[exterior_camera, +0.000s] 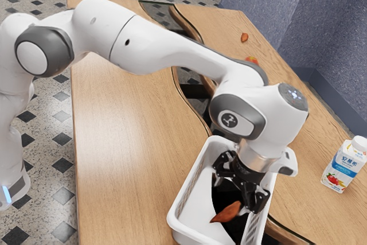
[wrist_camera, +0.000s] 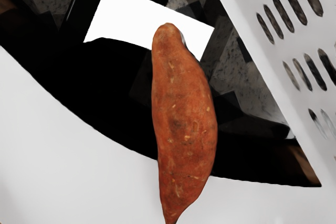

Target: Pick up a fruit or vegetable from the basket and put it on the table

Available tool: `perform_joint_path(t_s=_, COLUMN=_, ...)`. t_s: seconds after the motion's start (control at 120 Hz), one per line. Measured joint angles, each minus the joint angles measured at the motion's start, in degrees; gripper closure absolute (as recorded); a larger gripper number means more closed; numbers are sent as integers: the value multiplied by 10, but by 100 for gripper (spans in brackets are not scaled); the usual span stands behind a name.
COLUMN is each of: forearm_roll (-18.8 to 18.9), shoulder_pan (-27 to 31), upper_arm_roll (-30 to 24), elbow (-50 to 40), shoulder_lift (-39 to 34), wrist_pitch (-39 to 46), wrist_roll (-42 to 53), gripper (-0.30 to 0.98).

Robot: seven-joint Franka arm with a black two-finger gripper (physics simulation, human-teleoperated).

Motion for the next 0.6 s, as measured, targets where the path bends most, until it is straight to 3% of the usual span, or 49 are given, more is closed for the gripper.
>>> perform_joint_path(t_s=0.208, forearm_roll=17, shoulder_pan=2, upper_arm_roll=3, elbow=-35, shoulder_lift=0, wrist_pitch=46, wrist_roll=14, gripper=0)
perform_joint_path(t_s=0.6, forearm_roll=10, shoulder_pan=14, upper_arm_roll=4, elbow=-63, shoulder_lift=7, wrist_pitch=87, wrist_roll=30, gripper=0)
